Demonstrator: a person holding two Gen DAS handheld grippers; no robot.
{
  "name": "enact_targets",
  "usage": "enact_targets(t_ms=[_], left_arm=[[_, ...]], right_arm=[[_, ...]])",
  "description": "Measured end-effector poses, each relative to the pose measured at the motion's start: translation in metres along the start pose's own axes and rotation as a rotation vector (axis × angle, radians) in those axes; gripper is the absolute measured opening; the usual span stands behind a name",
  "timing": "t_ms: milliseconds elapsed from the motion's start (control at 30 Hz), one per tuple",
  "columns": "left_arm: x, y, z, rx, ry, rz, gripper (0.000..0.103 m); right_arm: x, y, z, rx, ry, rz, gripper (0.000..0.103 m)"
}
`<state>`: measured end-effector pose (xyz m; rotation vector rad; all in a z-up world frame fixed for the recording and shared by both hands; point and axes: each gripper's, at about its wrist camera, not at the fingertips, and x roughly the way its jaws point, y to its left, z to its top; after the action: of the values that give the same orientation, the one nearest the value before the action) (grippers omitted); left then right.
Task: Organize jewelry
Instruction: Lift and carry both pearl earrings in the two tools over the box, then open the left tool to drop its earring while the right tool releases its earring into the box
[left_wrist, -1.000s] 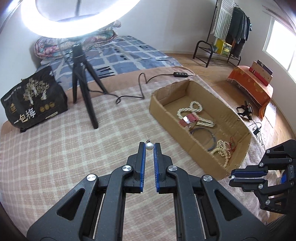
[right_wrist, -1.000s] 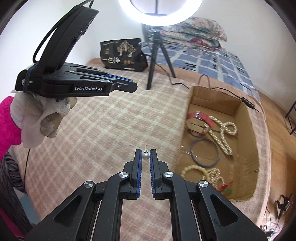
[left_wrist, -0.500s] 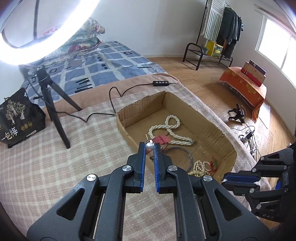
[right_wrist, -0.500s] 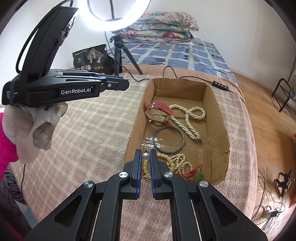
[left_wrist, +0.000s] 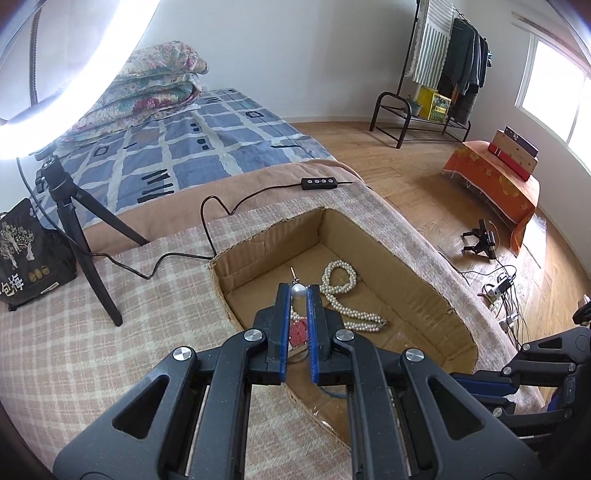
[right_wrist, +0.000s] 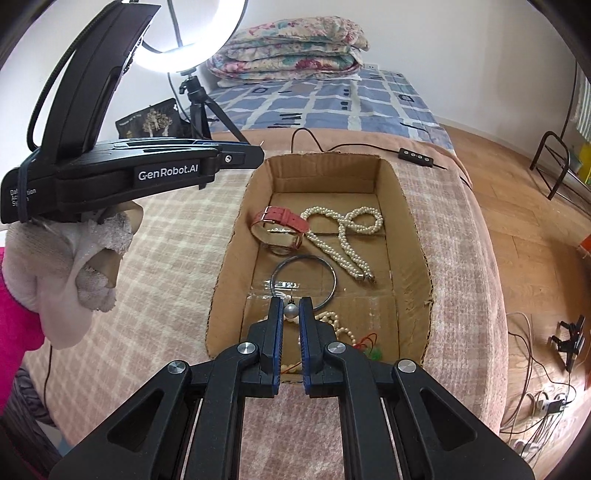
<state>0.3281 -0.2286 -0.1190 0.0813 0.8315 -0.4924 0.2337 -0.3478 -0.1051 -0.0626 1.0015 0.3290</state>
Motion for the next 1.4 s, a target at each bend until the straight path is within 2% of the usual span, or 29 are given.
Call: enact_targets(t_ms=[400, 767, 833, 900, 967, 1000, 1033, 1100, 1267, 1333, 1400], left_arm=[[0.017, -0.01, 0.008, 0.011, 0.01, -0.005, 0.007], [0.015, -0.013, 0.009, 0.009, 0.012, -0.001, 0.007], [0.015, -0.013, 0.01, 0.006, 0.016, 0.0, 0.007], [0.014, -0.013, 0.01, 0.006, 0.016, 0.002, 0.007], [0.014, -0.013, 0.01, 0.008, 0.019, 0.006, 0.024], [0.013, -0.013, 0.01, 0.007, 0.015, 0.009, 0.049], [0.01, -0.013, 0.01, 0.006, 0.0, 0.009, 0.064], [0.006, -0.013, 0.009, 0.011, -0.026, 0.02, 0.065], [0.004, -0.013, 0.01, 0.01, -0.017, 0.03, 0.066], [0.001, -0.012, 0.01, 0.006, -0.019, 0.037, 0.075], [-0.004, -0.009, 0.009, -0.001, -0.026, 0.044, 0.076]], right_arm=[[0.012, -0.01, 0.004, 0.007, 0.005, -0.021, 0.007], [0.009, -0.008, 0.004, -0.004, -0.009, -0.029, 0.007], [0.01, -0.009, 0.005, -0.007, -0.007, -0.038, 0.015], [0.009, -0.008, 0.004, -0.01, -0.015, -0.048, 0.043], [0.008, -0.007, 0.004, -0.014, -0.025, -0.065, 0.052], [0.007, -0.006, 0.004, -0.018, -0.027, -0.083, 0.058], [0.007, -0.005, 0.005, -0.021, -0.026, -0.1, 0.061], [0.006, -0.004, 0.005, -0.027, -0.031, -0.144, 0.072], [0.005, -0.003, 0.006, -0.026, -0.034, -0.155, 0.072], [0.005, -0.002, 0.007, -0.027, -0.029, -0.17, 0.072], [0.006, 0.001, 0.007, -0.029, -0.025, -0.185, 0.072]])
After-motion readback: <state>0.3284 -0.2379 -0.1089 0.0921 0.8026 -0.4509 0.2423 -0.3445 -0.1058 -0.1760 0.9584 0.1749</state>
